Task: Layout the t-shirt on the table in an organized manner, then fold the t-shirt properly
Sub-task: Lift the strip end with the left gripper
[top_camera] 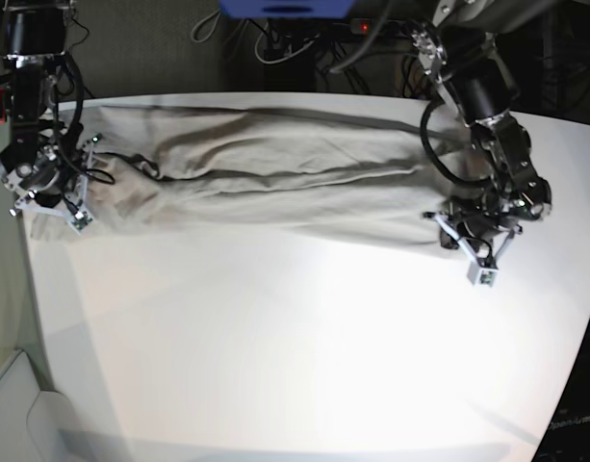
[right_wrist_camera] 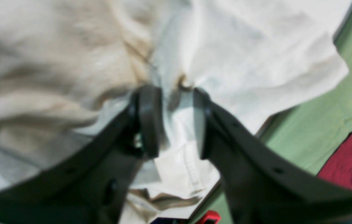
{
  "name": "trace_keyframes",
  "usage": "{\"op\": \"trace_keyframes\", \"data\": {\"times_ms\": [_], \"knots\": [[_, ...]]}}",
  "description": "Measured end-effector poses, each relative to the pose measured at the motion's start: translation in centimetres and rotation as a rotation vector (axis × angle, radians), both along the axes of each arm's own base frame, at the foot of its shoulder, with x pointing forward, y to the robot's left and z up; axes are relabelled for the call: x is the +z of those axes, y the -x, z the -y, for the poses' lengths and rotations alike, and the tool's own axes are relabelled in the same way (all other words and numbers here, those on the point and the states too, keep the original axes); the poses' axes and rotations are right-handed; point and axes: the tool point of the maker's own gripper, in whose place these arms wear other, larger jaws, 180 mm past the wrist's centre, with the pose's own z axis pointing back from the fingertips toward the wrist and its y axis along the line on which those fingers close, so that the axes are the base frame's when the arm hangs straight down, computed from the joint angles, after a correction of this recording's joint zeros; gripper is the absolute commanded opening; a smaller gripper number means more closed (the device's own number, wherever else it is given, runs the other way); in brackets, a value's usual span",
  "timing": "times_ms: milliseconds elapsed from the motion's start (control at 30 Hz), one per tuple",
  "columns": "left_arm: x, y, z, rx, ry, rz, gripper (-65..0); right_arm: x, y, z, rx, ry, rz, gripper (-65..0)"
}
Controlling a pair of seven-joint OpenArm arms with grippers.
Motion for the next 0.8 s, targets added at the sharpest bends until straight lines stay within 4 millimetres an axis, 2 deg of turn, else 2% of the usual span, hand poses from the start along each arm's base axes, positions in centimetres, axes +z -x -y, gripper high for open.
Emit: {"op": "trace_keyframes", "data": {"times_ms": [67, 133, 200, 300, 400, 467, 533, 600, 667, 800], "knots": [[0.7, 0.5, -0.9, 0.007, -0.052, -0.02, -61.2, 0.1, 0.0, 0.1, 0.0, 0.005, 0.001, -38.7], [1.7, 0.5, -1.6, 0.015, -0.087, -0.018, -54.7, 0.1, -0.1, 0.0, 0.0, 0.006, 0.002, -37.6], [3.0, 0.3, -2.0, 0.021, -0.113, 0.001, -45.0, 0.0, -0.1, -0.1, -0.007, 0.002, 0.002, -37.3], [5.2, 0.2, -2.3, 0.03, -0.153, 0.041, -26.6, 0.0, -0.3, -0.3, -0.007, 0.002, 0.007, -37.3], [6.1, 1.7, -3.2, 0.041, -0.206, 0.035, -11.7, 0.0, -0.3, -0.6, -0.01, -0.001, 0.006, -37.3], [5.7, 3.1, -3.7, 0.045, -0.234, 0.005, -4.3, 0.0, -0.3, -0.7, -0.01, -0.004, 0.008, -37.3], [4.8, 4.3, -3.7, 0.039, -0.232, -0.018, 0.0, 0.0, -0.4, -0.8, -0.01, -0.008, 0.008, -37.3], [4.0, 5.1, -3.7, 0.036, -0.232, -0.044, 0.0, 0.0, -0.4, -0.8, -0.01, -0.009, 0.009, -37.3], [3.4, 5.3, -3.3, 0.032, -0.206, -0.058, 0.0, 0.0, -0.4, -0.8, -0.01, -0.009, 0.009, -37.3], [3.5, 5.1, -1.7, 0.014, -0.116, -0.008, 0.0, -0.1, -0.4, -1.1, -0.012, -0.011, 0.007, -37.3]]}}
